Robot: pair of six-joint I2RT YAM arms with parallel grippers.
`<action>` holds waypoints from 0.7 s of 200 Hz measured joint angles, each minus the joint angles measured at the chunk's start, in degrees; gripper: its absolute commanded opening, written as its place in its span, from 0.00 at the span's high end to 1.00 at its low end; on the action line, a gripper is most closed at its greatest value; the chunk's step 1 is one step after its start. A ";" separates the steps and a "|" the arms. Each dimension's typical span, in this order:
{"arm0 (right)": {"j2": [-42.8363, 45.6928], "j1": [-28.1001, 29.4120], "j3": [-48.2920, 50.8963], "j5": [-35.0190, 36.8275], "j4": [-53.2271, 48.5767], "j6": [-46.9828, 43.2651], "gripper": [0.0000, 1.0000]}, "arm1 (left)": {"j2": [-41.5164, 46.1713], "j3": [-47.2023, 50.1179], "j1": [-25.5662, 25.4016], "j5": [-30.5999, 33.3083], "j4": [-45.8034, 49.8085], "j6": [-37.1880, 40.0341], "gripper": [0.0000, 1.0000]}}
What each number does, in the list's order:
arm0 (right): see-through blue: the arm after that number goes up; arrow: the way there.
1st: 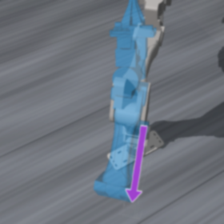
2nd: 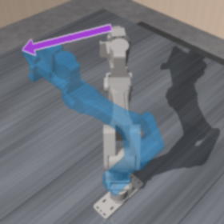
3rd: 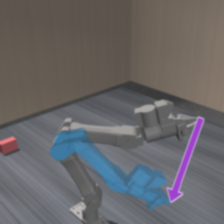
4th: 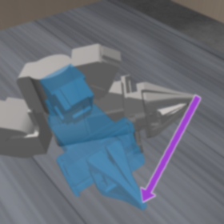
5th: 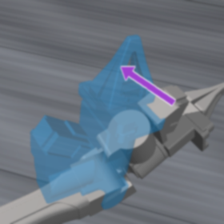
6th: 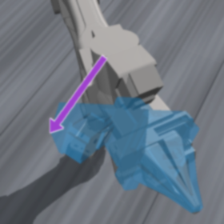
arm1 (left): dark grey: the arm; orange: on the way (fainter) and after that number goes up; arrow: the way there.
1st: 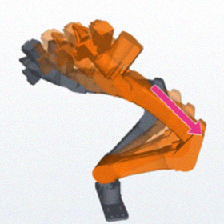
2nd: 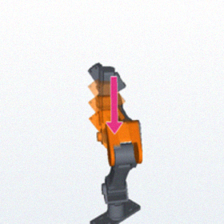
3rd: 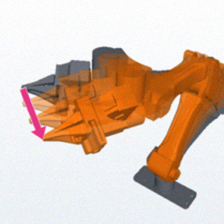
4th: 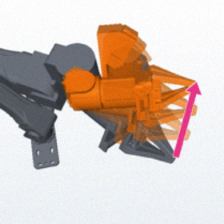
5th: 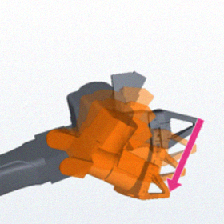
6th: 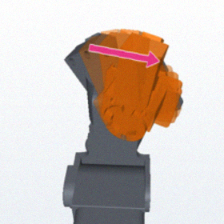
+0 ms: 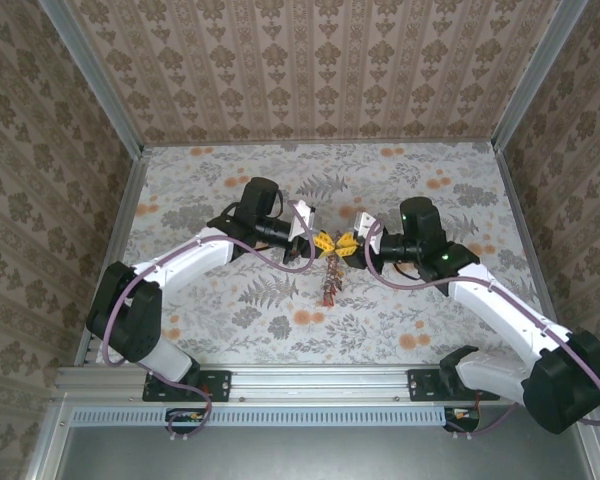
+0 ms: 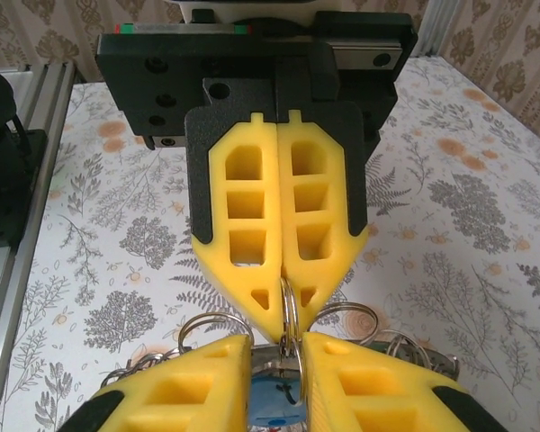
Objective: Put the keys on the keyring
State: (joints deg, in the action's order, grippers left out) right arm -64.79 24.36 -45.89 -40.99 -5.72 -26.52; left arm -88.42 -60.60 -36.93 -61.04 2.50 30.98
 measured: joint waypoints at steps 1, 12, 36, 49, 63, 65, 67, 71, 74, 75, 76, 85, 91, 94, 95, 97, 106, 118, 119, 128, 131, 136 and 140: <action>-0.02 0.00 0.00 -0.02 0.02 0.02 0.77 | 0.00 0.00 0.00 -0.04 0.00 0.00 1.00; -0.26 0.00 0.00 -0.17 0.46 0.17 0.79 | 0.00 0.00 -0.02 -0.24 0.00 0.00 1.00; -0.94 0.00 0.00 -0.31 1.42 0.37 0.87 | 0.00 0.00 -0.04 -0.28 -0.02 -0.02 1.00; -1.20 0.00 -0.02 -0.44 1.70 0.52 0.93 | 0.00 0.00 -0.04 -0.26 0.02 -0.02 1.00; -1.33 -0.13 -0.07 -0.68 1.75 0.50 0.97 | 0.00 0.00 0.02 -0.09 0.02 -0.02 1.00; -1.36 -0.11 -0.09 -0.70 1.75 0.33 0.98 | 0.00 0.00 0.02 -0.04 0.02 -0.02 1.00; -1.38 -0.11 -0.11 -0.70 1.70 0.44 0.99 | 0.00 0.00 0.02 -0.02 0.02 -0.02 1.00; -1.49 -0.11 -0.15 -0.74 1.66 0.35 0.99 | 0.00 0.00 0.00 0.02 0.04 -0.02 0.98; -1.51 -0.11 -0.20 -0.72 1.64 0.37 1.00 | 0.00 0.00 0.02 0.15 0.04 -0.02 0.96; -1.51 -0.11 -0.22 -0.72 1.64 0.35 1.00 | 0.00 0.00 0.02 0.15 0.04 -0.02 0.96; -1.53 -0.11 -0.24 -0.72 1.62 0.37 1.00 | 0.00 0.00 0.02 0.17 0.04 -0.02 0.95; -1.70 -0.11 -0.46 -0.70 1.25 0.31 1.00 | 0.00 0.00 0.02 0.44 0.09 0.04 0.94; -1.73 -0.11 -0.61 -0.66 0.98 0.26 1.00 | 0.00 0.00 0.00 0.68 0.35 0.11 0.94; -1.70 -0.11 -0.68 -0.61 0.74 0.17 1.00 | 0.00 -0.02 -0.02 0.76 0.52 0.28 0.93; -1.73 -0.11 -0.68 -0.63 0.74 0.17 1.00 | 0.00 -0.02 -0.07 0.79 0.55 0.28 0.93; -1.73 -0.11 -0.72 -0.59 0.63 0.13 1.00 | 0.00 -0.04 -0.09 0.83 0.74 0.42 0.92; -1.73 -0.09 -1.03 -0.24 -0.46 -0.17 1.00 | 0.00 -0.26 -0.13 1.25 1.75 1.16 0.91; -1.79 0.33 -1.92 0.55 -2.67 -0.83 1.00 | 0.00 -0.85 -0.42 2.16 3.56 2.27 0.91; -1.81 0.35 -2.01 0.63 -2.82 -0.90 1.00 | 0.00 -0.94 -0.48 2.32 3.85 2.49 0.91; -1.95 0.79 -2.99 1.60 -4.74 -1.68 1.00 | 0.00 -1.68 -0.66 3.17 5.66 3.63 0.91; -2.01 0.92 -3.30 1.88 -5.27 -1.95 1.00 | 0.00 -1.90 -0.70 3.48 6.16 4.02 0.91; -2.12 1.22 -3.91 2.54 -6.36 -2.36 1.00 | 0.00 -2.38 -0.90 3.98 7.21 4.74 0.90; -2.23 1.42 -4.26 2.99 -6.93 -2.75 1.00 | 0.00 -2.78 -0.94 4.42 8.09 5.35 0.90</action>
State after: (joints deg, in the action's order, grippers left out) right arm -67.02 25.78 -50.15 -38.00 -12.64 -29.28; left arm -88.42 -63.37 -37.87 -56.62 10.59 36.34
